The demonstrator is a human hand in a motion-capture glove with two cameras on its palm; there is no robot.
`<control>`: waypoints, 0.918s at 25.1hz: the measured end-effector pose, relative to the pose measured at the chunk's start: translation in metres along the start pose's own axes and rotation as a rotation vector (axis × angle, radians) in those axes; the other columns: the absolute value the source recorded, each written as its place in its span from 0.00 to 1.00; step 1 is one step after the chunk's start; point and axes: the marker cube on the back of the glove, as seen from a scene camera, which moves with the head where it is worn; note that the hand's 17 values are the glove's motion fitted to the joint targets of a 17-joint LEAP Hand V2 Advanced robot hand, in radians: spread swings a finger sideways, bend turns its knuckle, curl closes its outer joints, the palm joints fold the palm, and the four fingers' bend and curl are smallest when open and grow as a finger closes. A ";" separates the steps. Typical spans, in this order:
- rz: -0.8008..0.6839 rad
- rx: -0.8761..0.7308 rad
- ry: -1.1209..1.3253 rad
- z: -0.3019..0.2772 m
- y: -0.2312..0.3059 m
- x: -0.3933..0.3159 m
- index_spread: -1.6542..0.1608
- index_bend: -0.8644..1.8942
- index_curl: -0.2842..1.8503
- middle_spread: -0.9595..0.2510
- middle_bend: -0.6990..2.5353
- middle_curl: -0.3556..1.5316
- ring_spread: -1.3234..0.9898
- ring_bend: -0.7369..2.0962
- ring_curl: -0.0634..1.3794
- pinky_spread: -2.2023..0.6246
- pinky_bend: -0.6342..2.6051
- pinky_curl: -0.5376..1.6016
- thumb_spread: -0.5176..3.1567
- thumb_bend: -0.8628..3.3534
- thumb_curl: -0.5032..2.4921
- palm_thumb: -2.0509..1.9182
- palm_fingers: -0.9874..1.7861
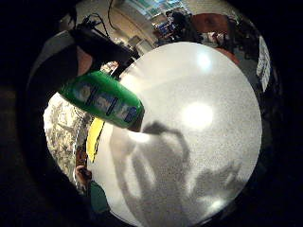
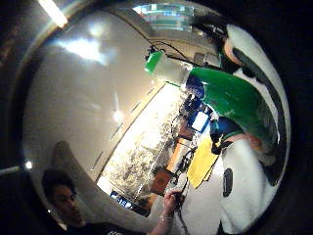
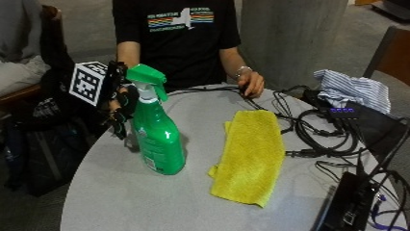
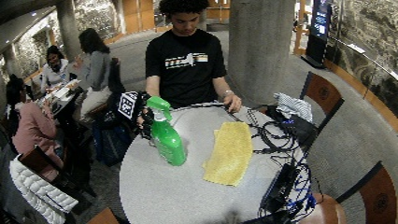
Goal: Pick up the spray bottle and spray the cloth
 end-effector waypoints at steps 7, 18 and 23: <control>0.032 -0.121 -0.001 0.005 0.005 0.002 0.74 0.33 0.28 0.82 0.27 0.42 0.59 0.36 0.31 0.85 0.39 0.44 0.35 0.19 0.33 0.75 0.48; 0.025 -0.147 0.019 0.011 -0.005 0.003 0.72 0.34 0.24 0.87 0.28 0.40 0.62 0.37 0.27 0.89 0.40 0.42 0.38 0.20 0.32 0.73 0.47; 0.039 -0.193 0.034 0.025 -0.022 0.009 0.72 0.34 0.23 0.87 0.28 0.40 0.62 0.38 0.27 0.89 0.40 0.42 0.38 0.19 0.31 0.72 0.46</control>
